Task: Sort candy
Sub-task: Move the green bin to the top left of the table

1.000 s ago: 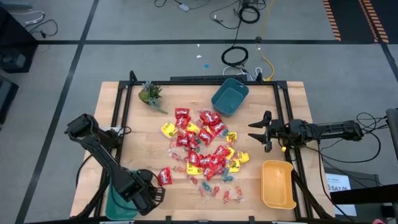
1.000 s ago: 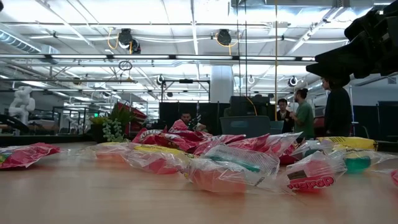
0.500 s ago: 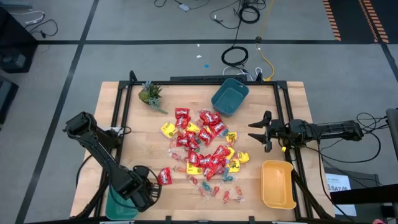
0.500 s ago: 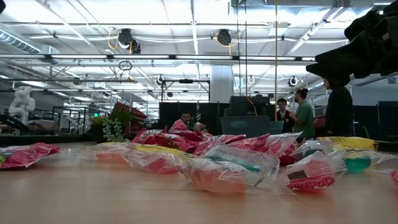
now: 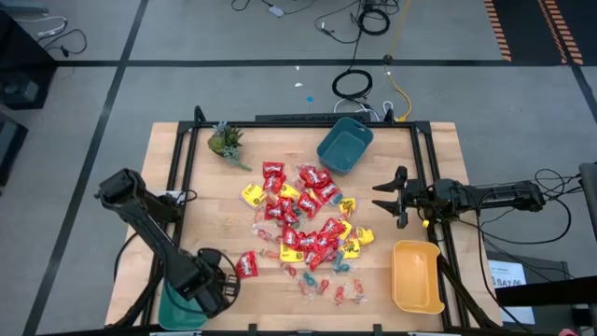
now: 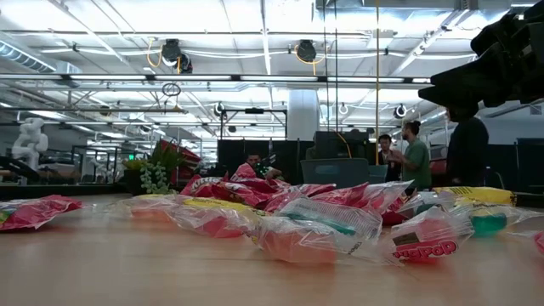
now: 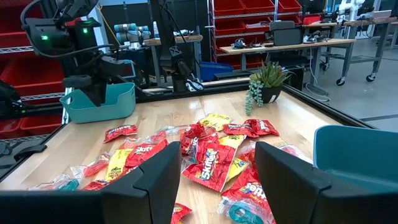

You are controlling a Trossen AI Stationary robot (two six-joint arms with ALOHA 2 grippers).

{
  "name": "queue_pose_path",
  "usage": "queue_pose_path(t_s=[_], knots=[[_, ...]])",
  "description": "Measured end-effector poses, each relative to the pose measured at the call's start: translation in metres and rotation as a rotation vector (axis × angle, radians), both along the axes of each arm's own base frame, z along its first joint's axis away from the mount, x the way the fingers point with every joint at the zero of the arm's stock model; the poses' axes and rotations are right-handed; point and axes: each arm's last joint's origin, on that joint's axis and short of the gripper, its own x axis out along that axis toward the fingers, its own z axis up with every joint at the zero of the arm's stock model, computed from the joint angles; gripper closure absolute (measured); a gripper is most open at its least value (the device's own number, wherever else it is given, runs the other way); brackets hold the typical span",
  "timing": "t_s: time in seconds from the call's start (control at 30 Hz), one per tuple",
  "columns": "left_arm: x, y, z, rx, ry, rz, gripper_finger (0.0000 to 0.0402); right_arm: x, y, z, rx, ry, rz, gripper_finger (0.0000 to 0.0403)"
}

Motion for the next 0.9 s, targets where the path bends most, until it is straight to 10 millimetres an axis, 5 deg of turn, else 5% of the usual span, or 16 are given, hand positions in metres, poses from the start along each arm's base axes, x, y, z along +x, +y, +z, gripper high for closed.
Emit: queue_pose_path(t_s=[0.63, 0.9], knots=[[0.01, -0.019, -0.044, -0.036, 0.127, -0.016, 0.0284, 0.0, 0.0, 0.0, 0.0, 0.0, 0.0, 0.0206], [0.01, -0.02, -0.047, -0.05, 0.159, -0.025, 0.0388, 0.0, 0.0, 0.0, 0.0, 0.0, 0.0, 0.0206]])
